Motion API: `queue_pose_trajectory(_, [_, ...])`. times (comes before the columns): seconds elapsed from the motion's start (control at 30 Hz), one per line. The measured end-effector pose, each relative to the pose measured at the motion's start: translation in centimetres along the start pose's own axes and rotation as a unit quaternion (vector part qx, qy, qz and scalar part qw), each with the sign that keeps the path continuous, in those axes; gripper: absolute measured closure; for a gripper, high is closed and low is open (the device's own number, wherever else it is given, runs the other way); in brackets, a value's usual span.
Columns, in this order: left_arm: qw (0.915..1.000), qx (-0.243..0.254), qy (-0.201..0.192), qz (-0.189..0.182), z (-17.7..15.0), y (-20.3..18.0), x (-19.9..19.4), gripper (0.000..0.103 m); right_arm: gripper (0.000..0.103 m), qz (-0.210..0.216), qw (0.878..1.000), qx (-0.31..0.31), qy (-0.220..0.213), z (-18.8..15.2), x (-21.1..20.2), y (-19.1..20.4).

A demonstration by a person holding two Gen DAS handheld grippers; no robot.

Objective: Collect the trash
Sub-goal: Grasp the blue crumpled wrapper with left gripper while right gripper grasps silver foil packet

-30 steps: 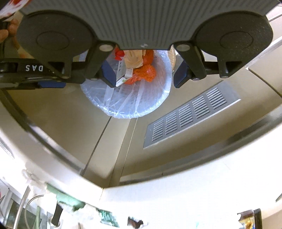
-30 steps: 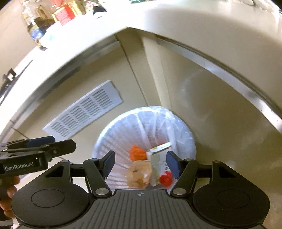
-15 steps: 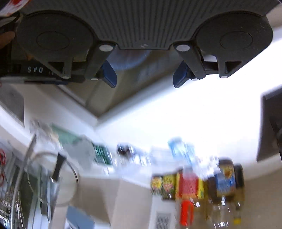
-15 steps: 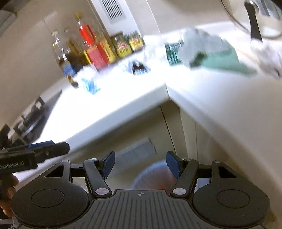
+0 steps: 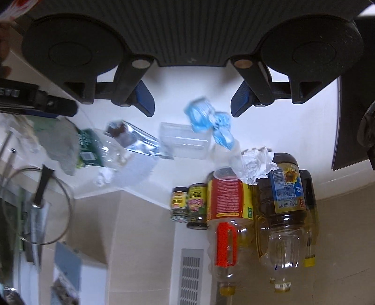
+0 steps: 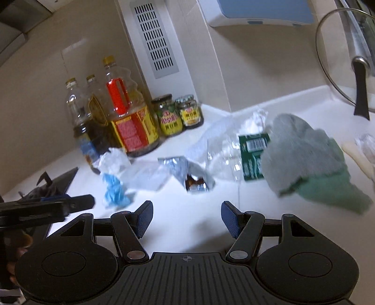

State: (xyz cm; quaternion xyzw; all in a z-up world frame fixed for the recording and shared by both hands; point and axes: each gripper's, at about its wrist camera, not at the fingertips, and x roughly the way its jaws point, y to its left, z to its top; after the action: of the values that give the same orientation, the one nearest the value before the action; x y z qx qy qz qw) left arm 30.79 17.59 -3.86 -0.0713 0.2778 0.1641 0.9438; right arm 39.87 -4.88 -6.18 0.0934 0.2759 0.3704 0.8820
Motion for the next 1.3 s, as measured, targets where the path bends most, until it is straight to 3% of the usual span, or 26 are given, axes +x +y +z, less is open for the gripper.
queue_pose_trajectory(0.23, [0.9997, -0.007, 0.021, 0.011, 0.7, 0.7, 5.1, 0.03, 0.039, -0.007, 1.0, -0.006, -0.002, 1.5, 2.8, 0.4])
queue_pose_trajectory(0.53, [0.999, -0.014, 0.038, 0.018, 0.8, 1.9, 8.8, 0.031, 0.039, -0.009, 1.0, -0.025, 0.001, 2.5, 5.2, 0.8])
queue_pose_trajectory(0.63, [0.9991, -0.012, 0.039, 0.012, 0.8, 2.3, 9.3, 0.048, 0.039, -0.01, 0.999, -0.045, 0.003, 2.9, 6.3, 1.0])
queue_pose_trajectory(0.77, [0.9993, -0.01, 0.036, 0.007, 0.6, 3.0, 9.1, 0.063, 0.039, -0.019, 0.997, -0.072, 0.011, 2.9, 8.0, 1.2])
queue_pose_trajectory(1.0, [0.9994, -0.011, 0.032, 0.007, 0.7, 4.4, 7.7, 0.067, 0.04, -0.043, 0.991, -0.126, 0.01, 2.1, 9.8, 1.8])
queue_pose_trajectory(1.07, [0.9994, -0.012, 0.032, 0.006, 0.7, 4.8, 7.3, 0.072, 0.048, -0.05, 0.988, -0.143, 0.016, 1.9, 10.4, 2.1])
queue_pose_trajectory(1.2, [0.9994, -0.012, 0.032, 0.003, 0.6, 5.2, 6.6, 0.073, 0.057, -0.067, 0.986, -0.153, 0.026, 1.4, 11.4, 2.1])
queue_pose_trajectory(1.3, [0.9995, -0.008, 0.031, 0.001, 0.5, 5.1, 6.1, 0.075, 0.08, -0.078, 0.984, -0.16, 0.027, 1.1, 11.7, 2.1])
